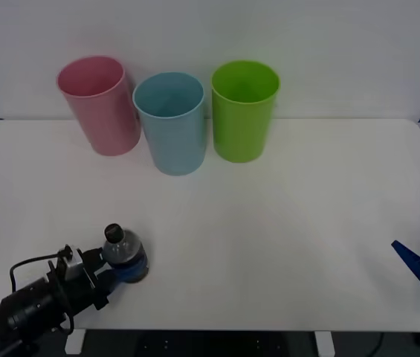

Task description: Grasp the object on the table and drop it into the matching bin: aluminum can to the light blue bin, PET bottle to the pink bin.

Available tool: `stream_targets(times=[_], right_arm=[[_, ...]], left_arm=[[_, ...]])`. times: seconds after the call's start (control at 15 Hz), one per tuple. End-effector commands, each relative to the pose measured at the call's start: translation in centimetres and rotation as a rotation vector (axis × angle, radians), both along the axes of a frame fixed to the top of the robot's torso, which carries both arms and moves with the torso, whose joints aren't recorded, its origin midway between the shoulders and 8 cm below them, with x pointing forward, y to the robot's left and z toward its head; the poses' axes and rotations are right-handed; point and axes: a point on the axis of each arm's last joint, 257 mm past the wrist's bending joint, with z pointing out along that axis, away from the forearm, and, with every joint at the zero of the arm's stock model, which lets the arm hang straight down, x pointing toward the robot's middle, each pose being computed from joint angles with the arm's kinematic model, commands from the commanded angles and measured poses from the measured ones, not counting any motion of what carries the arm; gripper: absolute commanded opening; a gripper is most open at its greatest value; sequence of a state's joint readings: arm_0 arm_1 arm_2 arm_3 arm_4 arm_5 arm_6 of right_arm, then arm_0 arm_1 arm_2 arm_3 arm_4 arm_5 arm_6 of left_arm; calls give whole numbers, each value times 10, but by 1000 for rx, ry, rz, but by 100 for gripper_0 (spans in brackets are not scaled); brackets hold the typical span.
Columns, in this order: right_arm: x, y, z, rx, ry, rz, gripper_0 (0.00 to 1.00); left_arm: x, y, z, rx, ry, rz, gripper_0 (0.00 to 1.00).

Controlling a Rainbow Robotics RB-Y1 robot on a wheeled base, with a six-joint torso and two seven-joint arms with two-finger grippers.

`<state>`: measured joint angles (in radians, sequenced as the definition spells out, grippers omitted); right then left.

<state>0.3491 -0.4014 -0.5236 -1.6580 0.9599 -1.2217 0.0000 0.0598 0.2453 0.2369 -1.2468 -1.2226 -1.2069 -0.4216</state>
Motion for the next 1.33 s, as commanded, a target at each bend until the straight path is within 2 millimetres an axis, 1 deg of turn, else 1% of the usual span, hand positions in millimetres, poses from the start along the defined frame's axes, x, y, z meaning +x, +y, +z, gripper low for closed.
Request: stream_targets(times=[0.07,0.27,0.47,0.6,0.73,0.93,1.07,1.27,1.33], right_arm=[[0,0,0,0,0,0,100],[0,0,0,0,0,0,100],[0,0,0,0,0,0,100],[0,0,0,0,0,0,100],[0,0,0,0,0,0,100],[0,0,0,0,0,0,100],[0,0,0,0,0,0,100],[0,0,0,0,0,0,100],[0,0,0,0,0,0,100]], left_arm=[[1,5,1,-5,1,12,0],[4,11,11,-33,-10,32,0],[10,24,27,-74,-25,67,0],[14,34,43,-115,-12,111,0],[12,42,63,-134,-6,159,0],[6,55,99,-203,0,224,0],[10,65,121,-233,-9,270,0],[22,86,156,-299,-28,340,0],[25,96,168,-330,-29,362,0]])
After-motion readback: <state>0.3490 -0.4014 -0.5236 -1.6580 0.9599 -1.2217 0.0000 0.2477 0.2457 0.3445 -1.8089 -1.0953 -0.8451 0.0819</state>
